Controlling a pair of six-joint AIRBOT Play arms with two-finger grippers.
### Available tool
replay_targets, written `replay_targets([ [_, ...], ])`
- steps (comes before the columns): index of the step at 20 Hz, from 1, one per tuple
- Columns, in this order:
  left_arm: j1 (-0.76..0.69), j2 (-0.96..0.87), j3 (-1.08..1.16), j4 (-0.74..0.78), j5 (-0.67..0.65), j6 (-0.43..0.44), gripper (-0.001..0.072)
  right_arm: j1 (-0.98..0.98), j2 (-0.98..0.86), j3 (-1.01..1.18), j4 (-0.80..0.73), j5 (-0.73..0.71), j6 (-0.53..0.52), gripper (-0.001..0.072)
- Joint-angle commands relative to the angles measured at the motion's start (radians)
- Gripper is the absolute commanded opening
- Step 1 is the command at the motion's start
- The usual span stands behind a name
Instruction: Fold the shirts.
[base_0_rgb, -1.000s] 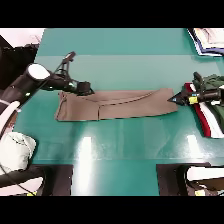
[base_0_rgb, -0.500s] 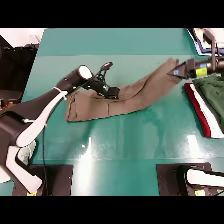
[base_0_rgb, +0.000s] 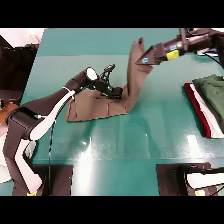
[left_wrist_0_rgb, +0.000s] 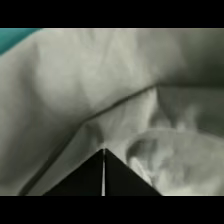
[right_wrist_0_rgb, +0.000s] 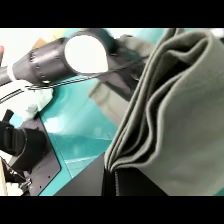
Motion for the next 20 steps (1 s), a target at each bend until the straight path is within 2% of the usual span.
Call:
replay_targets([
  [1, 0.036, 0.000, 0.029, 0.011, -0.074, -0.001, 0.0023, 0.082, -0.066, 0.116, 0.000, 0.007, 0.016, 0.0016],
  [3, 0.072, 0.034, 0.035, 0.054, -0.117, 0.000, 0.0023, 0.114, -0.089, 0.152, 0.000, -0.005, 0.016, 0.0016],
  [9, 0.239, 0.316, 0.035, 0.344, -0.213, -0.001, 0.0024, 0.224, -0.108, 0.085, -0.001, -0.111, -0.017, 0.0016],
  [14, 0.402, 0.551, 0.035, 0.453, -0.290, -0.001, 0.0025, 0.361, -0.212, 0.086, 0.000, -0.241, -0.077, 0.0016],
  [18, 0.478, 0.666, 0.035, 0.455, -0.294, -0.002, 0.0025, 0.507, -0.378, 0.176, 0.001, -0.367, -0.163, 0.0019],
  [19, 0.482, 0.679, 0.035, 0.456, -0.294, -0.002, 0.0025, 0.546, -0.416, 0.201, 0.001, -0.407, -0.186, 0.0032],
  [20, 0.482, 0.684, 0.035, 0.459, -0.295, -0.002, 0.0025, 0.581, -0.444, 0.214, 0.001, -0.426, -0.200, 0.0216],
])
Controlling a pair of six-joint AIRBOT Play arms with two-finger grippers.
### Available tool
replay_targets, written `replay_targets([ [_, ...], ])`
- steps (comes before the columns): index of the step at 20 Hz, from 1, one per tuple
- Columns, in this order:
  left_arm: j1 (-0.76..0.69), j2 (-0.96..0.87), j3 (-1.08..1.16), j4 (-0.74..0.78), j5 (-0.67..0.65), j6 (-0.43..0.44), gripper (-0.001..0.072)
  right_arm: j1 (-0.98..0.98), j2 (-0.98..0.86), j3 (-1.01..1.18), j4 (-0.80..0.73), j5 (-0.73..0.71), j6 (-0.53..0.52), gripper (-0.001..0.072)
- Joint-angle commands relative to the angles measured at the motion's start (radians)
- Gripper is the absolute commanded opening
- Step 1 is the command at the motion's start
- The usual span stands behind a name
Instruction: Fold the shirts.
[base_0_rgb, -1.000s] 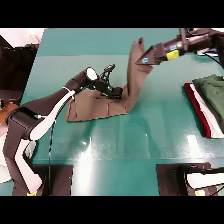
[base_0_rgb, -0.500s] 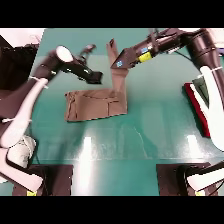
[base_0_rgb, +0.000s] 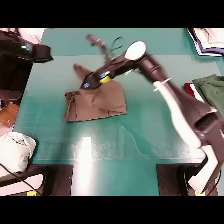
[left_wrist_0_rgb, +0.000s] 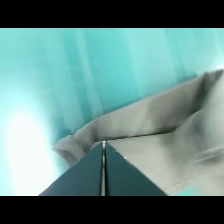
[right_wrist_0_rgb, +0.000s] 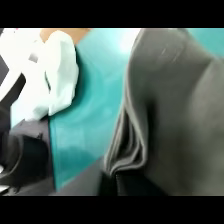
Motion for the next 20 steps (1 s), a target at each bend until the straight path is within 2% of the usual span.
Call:
replay_targets([
  [1, 0.032, 0.055, 0.000, 0.019, -0.016, 0.000, 0.0025, 0.117, -0.095, 0.039, -0.001, -0.104, -0.077, 0.0438],
  [2, 0.032, 0.055, 0.000, 0.020, -0.026, 0.000, 0.0025, 0.124, -0.078, 0.007, -0.003, -0.098, -0.079, 0.0482],
  [3, 0.032, 0.055, 0.000, 0.020, -0.036, 0.000, 0.0025, 0.114, -0.048, -0.033, -0.030, -0.080, -0.079, 0.0481],
  [6, 0.032, 0.055, -0.001, 0.020, -0.060, 0.003, 0.0025, 0.025, 0.057, -0.173, -0.225, 0.050, 0.018, 0.0471],
  [8, 0.032, 0.055, -0.003, 0.020, -0.060, 0.003, 0.0025, -0.078, 0.131, -0.309, -0.275, 0.095, 0.027, 0.0471],
  [12, 0.032, 0.053, -0.003, 0.020, -0.057, 0.003, 0.0025, -0.329, 0.256, -0.578, -0.256, 0.053, 0.090, 0.0473],
  [13, 0.032, 0.053, -0.003, 0.020, -0.054, 0.003, 0.0025, -0.386, 0.271, -0.627, -0.224, 0.032, 0.089, 0.0522],
  [14, 0.032, 0.053, -0.003, 0.020, -0.055, 0.003, 0.0025, -0.426, 0.272, -0.661, -0.183, 0.008, 0.088, 0.0717],
  [17, 0.029, 0.052, -0.003, 0.019, -0.056, 0.005, 0.0025, -0.483, 0.230, -0.718, -0.070, -0.044, 0.058, 0.0720],
  [20, 0.029, 0.052, -0.003, 0.019, -0.056, 0.012, 0.0025, -0.443, 0.123, -0.654, -0.017, -0.029, 0.033, 0.0714],
])
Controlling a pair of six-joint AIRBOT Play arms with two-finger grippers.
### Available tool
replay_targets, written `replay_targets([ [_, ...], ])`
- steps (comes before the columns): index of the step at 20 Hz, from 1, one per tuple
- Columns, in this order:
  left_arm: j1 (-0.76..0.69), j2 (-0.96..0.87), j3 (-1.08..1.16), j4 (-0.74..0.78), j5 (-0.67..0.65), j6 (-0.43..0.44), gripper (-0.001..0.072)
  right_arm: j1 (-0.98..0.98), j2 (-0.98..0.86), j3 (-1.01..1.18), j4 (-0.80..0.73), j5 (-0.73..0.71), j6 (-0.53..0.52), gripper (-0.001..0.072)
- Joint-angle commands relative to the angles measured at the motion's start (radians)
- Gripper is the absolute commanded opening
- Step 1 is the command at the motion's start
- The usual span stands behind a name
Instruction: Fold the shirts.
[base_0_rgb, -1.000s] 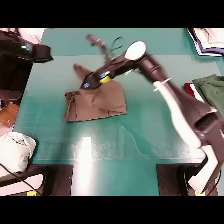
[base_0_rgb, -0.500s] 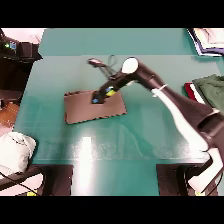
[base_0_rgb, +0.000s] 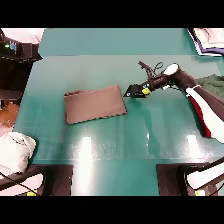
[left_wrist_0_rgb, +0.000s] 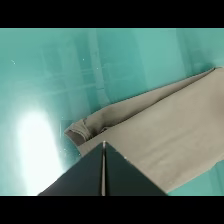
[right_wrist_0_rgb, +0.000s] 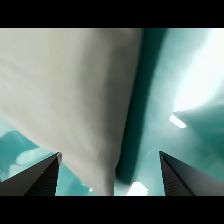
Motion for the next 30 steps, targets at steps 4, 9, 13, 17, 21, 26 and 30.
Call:
replay_targets([
  [4, 0.000, 0.000, 0.000, -0.002, -0.010, 0.007, 0.0025, 0.114, -0.207, 0.152, 0.134, -0.006, -0.021, 0.0707],
  [9, 0.000, 0.000, 0.000, -0.002, -0.035, 0.013, 0.0025, 0.236, -0.285, 0.241, 0.225, -0.013, -0.021, 0.0367],
  [13, 0.000, 0.000, 0.000, -0.002, -0.066, 0.034, 0.0025, 0.256, -0.284, 0.241, 0.225, 0.019, -0.084, 0.0018],
  [17, 0.000, 0.000, 0.000, -0.002, -0.096, 0.034, 0.0025, 0.163, -0.203, 0.239, 0.217, 0.042, -0.081, 0.0017],
  [21, 0.000, 0.000, 0.000, -0.008, -0.106, 0.033, 0.0024, -0.093, -0.023, 0.239, 0.080, 0.023, -0.004, 0.0017],
  [26, 0.000, 0.000, 0.000, -0.018, -0.093, 0.027, 0.0024, -0.480, 0.142, 0.239, -0.069, -0.038, 0.082, 0.0017],
  [30, 0.000, 0.000, 0.000, -0.065, -0.093, 0.025, 0.0024, -0.739, 0.204, 0.239, -0.068, -0.122, 0.125, 0.0017],
])
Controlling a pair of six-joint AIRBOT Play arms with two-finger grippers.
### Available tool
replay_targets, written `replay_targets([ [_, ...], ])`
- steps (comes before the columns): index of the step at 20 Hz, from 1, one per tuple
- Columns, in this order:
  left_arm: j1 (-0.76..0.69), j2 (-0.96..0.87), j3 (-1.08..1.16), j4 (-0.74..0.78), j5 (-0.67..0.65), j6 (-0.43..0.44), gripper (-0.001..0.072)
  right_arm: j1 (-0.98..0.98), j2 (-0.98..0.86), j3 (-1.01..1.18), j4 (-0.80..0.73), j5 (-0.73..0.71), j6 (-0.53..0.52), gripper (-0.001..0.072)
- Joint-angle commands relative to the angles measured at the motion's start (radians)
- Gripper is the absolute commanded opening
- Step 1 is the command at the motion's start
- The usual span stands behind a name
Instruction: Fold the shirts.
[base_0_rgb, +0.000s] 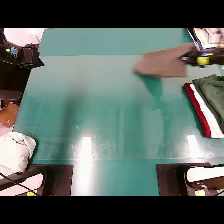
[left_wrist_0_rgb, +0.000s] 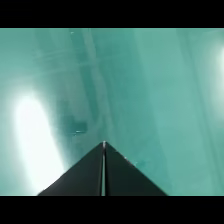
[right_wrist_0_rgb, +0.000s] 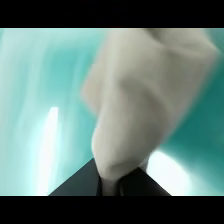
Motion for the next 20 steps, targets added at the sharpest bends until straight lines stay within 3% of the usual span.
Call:
replay_targets([
  [1, 0.000, 0.000, 0.000, -0.042, 0.003, -0.004, 0.0025, -0.222, 0.061, 0.001, -0.024, -0.077, 0.042, 0.0017],
  [9, 0.000, 0.000, 0.000, -0.058, -0.004, -0.027, 0.0025, -0.336, 0.066, 0.077, -0.014, -0.102, 0.022, 0.0016],
  [13, 0.000, 0.000, -0.016, -0.060, -0.016, -0.027, 0.0025, -0.337, 0.072, 0.269, 0.000, 0.020, 0.010, 0.0015],
  [15, 0.000, 0.000, -0.040, -0.061, -0.021, -0.027, 0.0025, -0.343, 0.082, 0.343, -0.029, 0.070, 0.053, 0.0015],
  [20, 0.000, 0.000, -0.080, -0.064, -0.017, -0.027, 0.0025, -0.387, 0.142, 0.374, -0.055, 0.196, 0.091, 0.0015],
])
